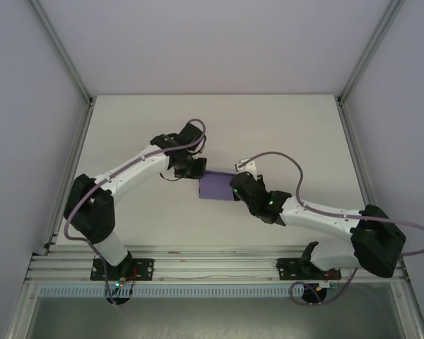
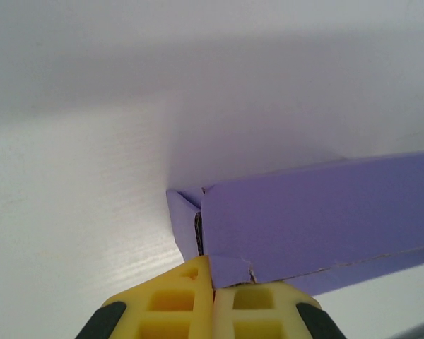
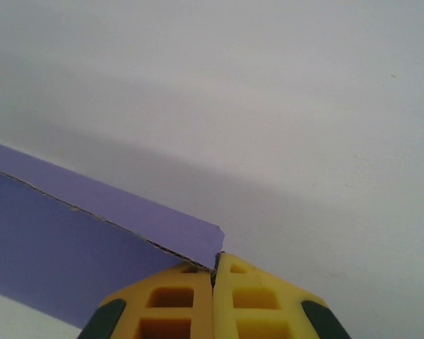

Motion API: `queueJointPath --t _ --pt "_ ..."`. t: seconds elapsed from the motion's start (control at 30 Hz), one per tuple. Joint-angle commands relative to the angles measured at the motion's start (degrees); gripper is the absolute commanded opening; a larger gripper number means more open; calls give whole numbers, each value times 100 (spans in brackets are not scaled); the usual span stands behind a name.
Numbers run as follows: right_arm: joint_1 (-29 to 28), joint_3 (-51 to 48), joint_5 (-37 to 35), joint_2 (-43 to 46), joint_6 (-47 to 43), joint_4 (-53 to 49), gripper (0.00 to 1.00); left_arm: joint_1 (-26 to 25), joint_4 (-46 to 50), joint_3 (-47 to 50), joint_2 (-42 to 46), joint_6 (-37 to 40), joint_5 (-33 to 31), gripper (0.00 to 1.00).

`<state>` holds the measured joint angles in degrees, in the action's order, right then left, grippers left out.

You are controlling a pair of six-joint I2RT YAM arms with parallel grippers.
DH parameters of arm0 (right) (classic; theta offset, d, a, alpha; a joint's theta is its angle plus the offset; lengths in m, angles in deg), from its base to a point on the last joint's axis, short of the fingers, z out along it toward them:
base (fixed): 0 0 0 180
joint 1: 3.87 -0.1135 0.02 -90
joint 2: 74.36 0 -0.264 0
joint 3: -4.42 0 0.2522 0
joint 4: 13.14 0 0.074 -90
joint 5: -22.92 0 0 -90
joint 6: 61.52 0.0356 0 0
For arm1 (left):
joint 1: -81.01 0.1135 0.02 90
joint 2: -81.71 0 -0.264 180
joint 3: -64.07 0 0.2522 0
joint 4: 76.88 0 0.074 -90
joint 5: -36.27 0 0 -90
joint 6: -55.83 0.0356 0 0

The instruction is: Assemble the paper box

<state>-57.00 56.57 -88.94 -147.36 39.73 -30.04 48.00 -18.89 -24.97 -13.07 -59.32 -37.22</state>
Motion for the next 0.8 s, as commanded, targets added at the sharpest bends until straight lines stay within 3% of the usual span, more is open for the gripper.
queueJointPath --t 0.0,0.33,0.5,0.6,0.77 --pt "-111 -436 252 71 -111 7 0 -302 -75 639 43 -91 -418 1" --pt "-119 -1075 469 588 -127 733 2 -934 -779 1408 194 -202 -1474 2" --pt "-120 -991 396 912 186 466 18 -961 -972 1569 160 -263 -1476 2" --pt "-109 -741 386 1095 445 91 44 -978 -959 1549 203 -242 -1577 2" --pt "-70 -469 298 1338 797 -151 68 -985 -1060 1563 313 -239 -1617 2"
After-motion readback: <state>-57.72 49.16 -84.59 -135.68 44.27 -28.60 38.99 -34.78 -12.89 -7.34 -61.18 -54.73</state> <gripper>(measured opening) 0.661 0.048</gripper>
